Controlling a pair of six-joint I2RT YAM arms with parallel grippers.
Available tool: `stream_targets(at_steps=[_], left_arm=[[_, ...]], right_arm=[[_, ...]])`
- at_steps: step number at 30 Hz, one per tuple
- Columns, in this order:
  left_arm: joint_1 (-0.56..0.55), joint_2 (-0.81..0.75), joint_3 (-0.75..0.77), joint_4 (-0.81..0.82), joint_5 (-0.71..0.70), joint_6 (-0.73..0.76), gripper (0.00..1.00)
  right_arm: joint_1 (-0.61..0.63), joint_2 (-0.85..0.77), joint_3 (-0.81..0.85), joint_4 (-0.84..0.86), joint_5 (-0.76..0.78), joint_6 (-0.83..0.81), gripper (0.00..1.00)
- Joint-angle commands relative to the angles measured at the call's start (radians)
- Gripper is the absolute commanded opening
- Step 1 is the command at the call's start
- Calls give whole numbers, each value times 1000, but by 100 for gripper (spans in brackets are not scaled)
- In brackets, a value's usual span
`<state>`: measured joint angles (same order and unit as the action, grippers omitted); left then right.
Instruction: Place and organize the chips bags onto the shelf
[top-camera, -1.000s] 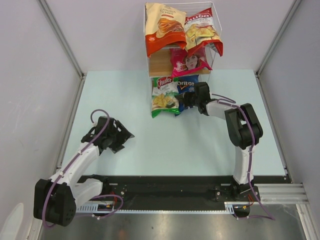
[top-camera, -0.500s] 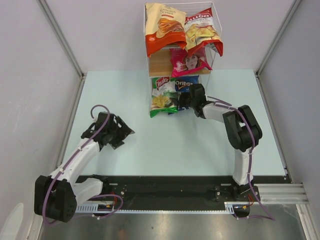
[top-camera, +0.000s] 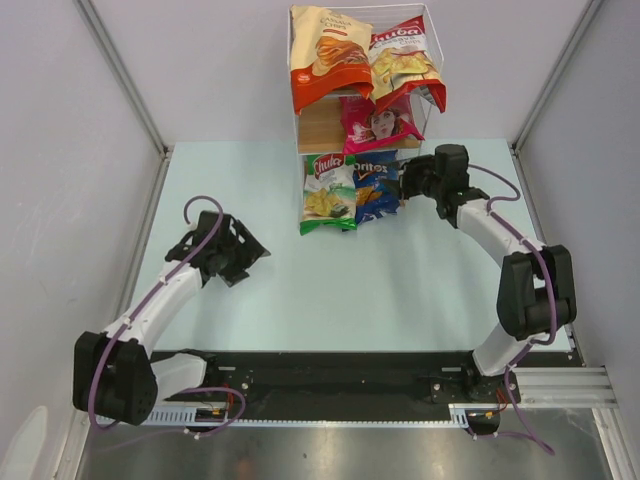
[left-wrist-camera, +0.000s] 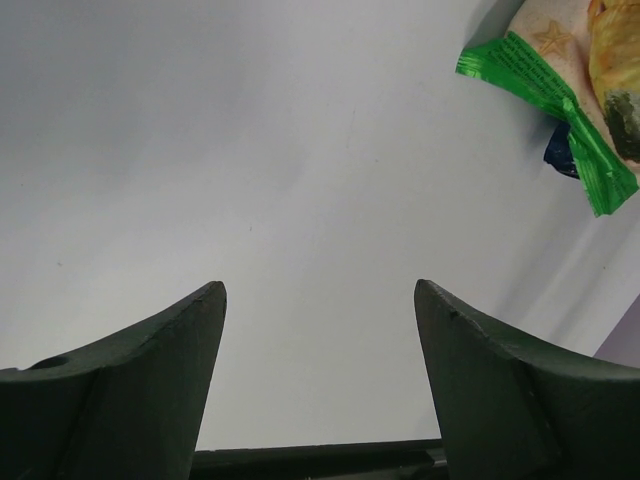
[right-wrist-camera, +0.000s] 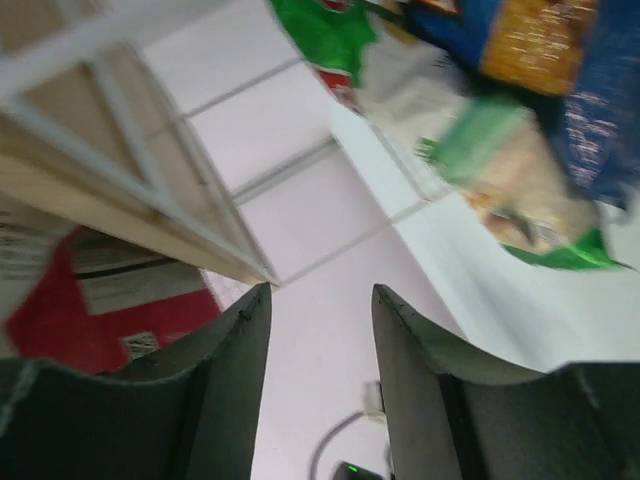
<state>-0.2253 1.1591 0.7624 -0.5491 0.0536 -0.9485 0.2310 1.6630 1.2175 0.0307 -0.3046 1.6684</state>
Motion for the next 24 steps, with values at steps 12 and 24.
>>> stream_targets(at_steps=[12,24], left_arm=[[-14,252,312,-125,97,214,82],[-46,241,227,-23,232,151,82]], right_arm=[[-124,-156,-45,-912,-56,-1013,49],[-220,-434,-289,-796,10,-796,47]])
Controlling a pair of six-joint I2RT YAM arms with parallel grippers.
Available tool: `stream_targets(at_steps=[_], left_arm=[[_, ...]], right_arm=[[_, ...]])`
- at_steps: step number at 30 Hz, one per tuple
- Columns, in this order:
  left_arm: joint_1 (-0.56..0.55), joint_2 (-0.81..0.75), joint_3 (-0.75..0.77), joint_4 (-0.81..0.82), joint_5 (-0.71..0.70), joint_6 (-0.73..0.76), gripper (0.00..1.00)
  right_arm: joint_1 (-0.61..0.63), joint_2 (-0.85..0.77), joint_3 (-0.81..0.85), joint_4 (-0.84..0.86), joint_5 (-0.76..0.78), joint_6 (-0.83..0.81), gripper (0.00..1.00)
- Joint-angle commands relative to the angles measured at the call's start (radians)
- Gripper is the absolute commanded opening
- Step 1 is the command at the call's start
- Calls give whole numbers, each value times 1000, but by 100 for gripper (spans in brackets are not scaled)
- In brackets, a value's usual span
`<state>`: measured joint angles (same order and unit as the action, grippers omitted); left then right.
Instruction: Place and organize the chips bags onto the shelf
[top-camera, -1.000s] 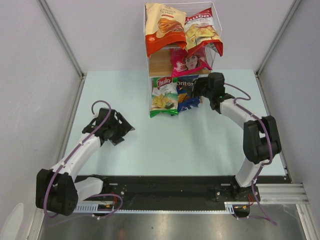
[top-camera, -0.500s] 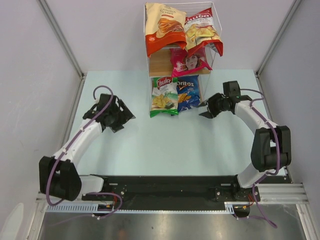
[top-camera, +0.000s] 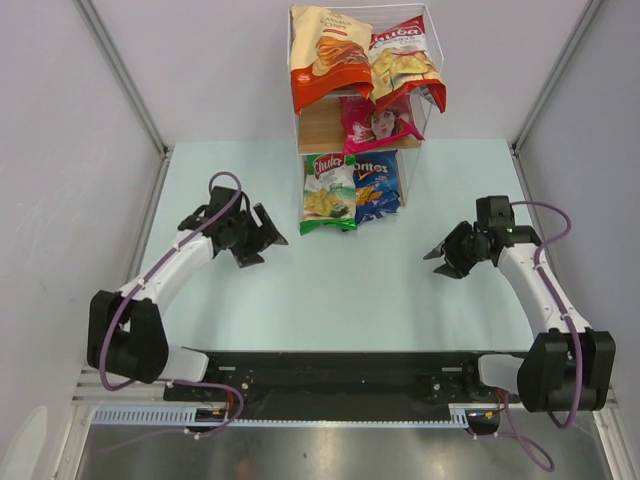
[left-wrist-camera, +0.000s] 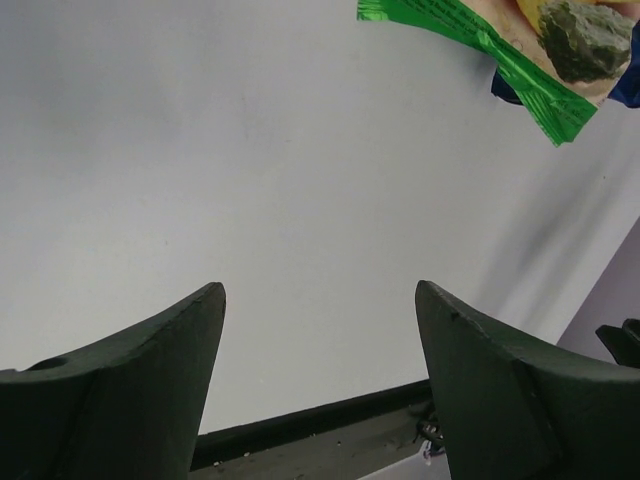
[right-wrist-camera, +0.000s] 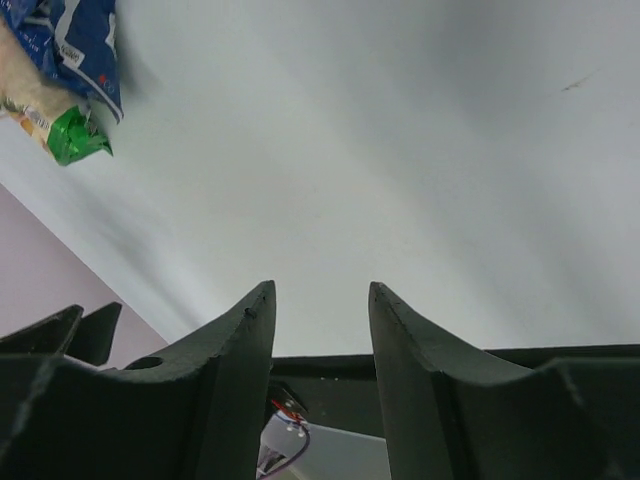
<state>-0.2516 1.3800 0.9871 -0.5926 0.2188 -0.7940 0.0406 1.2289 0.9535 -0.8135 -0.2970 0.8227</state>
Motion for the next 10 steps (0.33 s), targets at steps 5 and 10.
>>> stream_targets(at_steps=[5,10], left_arm=[[-31,16,-21,31,91,6,82],[-55,-35,-33,83,91,-4,81]], right_arm=[[-85,-18,-22,50,-4,44,46],[-186,-127,-22,54,125,127,46]])
